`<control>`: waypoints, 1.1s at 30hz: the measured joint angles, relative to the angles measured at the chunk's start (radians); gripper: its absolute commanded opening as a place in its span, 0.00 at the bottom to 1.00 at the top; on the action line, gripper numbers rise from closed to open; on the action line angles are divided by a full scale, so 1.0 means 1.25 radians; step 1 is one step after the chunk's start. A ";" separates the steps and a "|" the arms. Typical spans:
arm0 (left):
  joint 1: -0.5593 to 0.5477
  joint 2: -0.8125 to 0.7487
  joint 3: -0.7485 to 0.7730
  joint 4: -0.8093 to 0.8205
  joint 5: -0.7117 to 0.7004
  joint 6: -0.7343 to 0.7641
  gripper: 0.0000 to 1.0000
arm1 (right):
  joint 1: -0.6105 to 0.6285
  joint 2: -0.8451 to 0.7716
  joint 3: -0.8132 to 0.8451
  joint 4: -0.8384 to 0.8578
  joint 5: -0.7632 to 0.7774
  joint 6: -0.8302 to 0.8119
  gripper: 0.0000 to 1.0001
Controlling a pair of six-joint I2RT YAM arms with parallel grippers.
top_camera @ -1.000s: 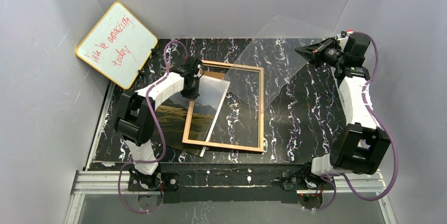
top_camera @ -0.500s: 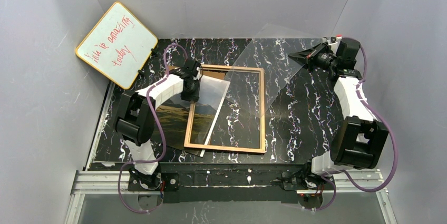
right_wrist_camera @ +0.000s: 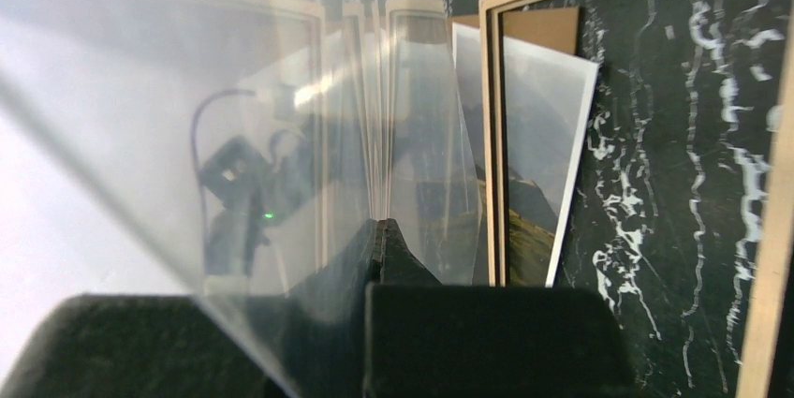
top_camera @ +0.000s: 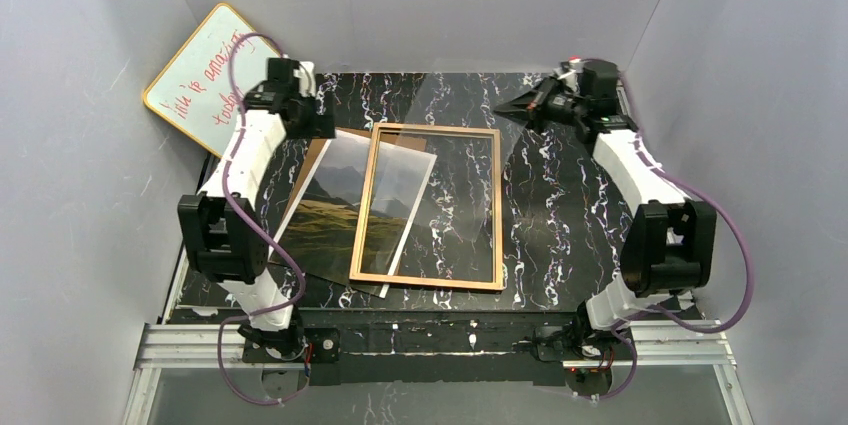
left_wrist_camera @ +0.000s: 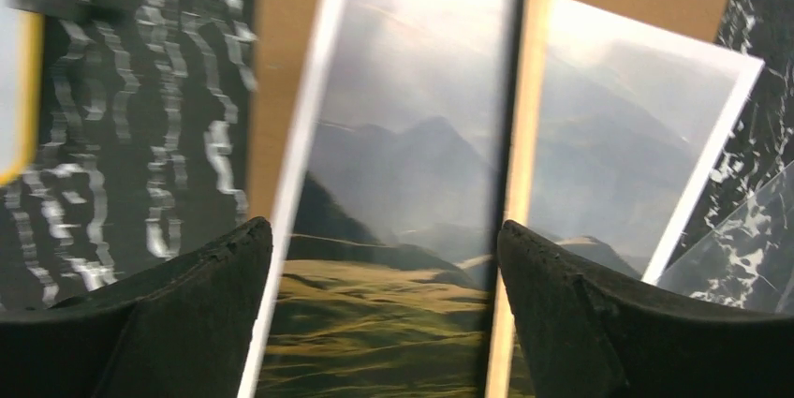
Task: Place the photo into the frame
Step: Place the photo frame item in the photo frame.
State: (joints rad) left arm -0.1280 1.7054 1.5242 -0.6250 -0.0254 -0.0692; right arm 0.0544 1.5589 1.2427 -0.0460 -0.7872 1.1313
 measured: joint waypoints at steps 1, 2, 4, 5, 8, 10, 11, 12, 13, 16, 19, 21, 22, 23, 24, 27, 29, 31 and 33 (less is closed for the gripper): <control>0.032 -0.003 0.020 -0.010 0.009 0.010 0.93 | 0.032 0.015 0.013 0.002 -0.004 0.007 0.01; 0.051 -0.004 0.031 -0.015 0.015 0.018 0.94 | 0.060 0.030 0.027 0.006 -0.013 0.014 0.01; 0.095 -0.004 0.046 -0.029 0.025 0.043 0.94 | 0.105 0.057 0.045 0.027 -0.033 0.023 0.01; 0.108 -0.004 0.046 -0.038 0.029 0.056 0.94 | 0.127 0.067 0.046 0.039 -0.042 0.027 0.01; 0.116 -0.005 0.033 -0.062 0.056 0.093 0.94 | 0.170 0.089 0.033 0.064 -0.067 0.038 0.01; 0.109 -0.012 0.005 -0.070 0.081 0.116 0.94 | 0.175 0.097 -0.008 0.113 -0.076 0.053 0.01; 0.107 -0.016 -0.012 -0.074 0.091 0.127 0.94 | 0.174 0.105 -0.035 0.144 -0.081 0.061 0.01; 0.104 -0.020 -0.030 -0.078 0.098 0.139 0.94 | 0.172 0.118 -0.061 0.172 -0.084 0.070 0.01; 0.102 -0.023 -0.044 -0.079 0.101 0.147 0.94 | 0.172 0.137 -0.082 0.194 -0.087 0.077 0.01; 0.095 -0.034 -0.103 -0.071 0.093 0.175 0.94 | 0.172 0.209 -0.120 0.241 -0.091 0.077 0.01; 0.084 -0.042 -0.162 -0.064 0.070 0.199 0.93 | 0.174 0.276 -0.164 0.284 -0.097 0.067 0.01; 0.067 -0.042 -0.190 -0.063 0.048 0.211 0.93 | 0.175 0.297 -0.186 0.304 -0.101 0.059 0.04; 0.053 -0.042 -0.202 -0.060 0.036 0.217 0.93 | 0.175 0.304 -0.195 0.316 -0.103 0.052 0.06; 0.038 -0.042 -0.213 -0.056 0.026 0.223 0.93 | 0.175 0.306 -0.202 0.323 -0.105 0.045 0.09; 0.022 -0.043 -0.223 -0.052 0.018 0.229 0.92 | 0.175 0.306 -0.207 0.328 -0.107 0.035 0.11; -0.016 -0.043 -0.245 -0.044 0.005 0.241 0.89 | 0.177 0.306 -0.207 0.340 -0.113 0.002 0.20; -0.034 -0.043 -0.253 -0.040 0.001 0.247 0.88 | 0.177 0.306 -0.207 0.336 -0.114 -0.027 0.26; -0.038 -0.043 -0.257 -0.033 -0.003 0.250 0.87 | 0.177 0.306 -0.206 0.330 -0.114 -0.049 0.32; -0.038 -0.043 -0.262 -0.024 -0.008 0.250 0.86 | 0.178 0.306 -0.206 0.326 -0.114 -0.064 0.36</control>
State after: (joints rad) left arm -0.1753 1.6512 1.1961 -0.6552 -0.0349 0.2432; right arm 0.2764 1.9419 0.9855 0.3611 -0.9295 1.0512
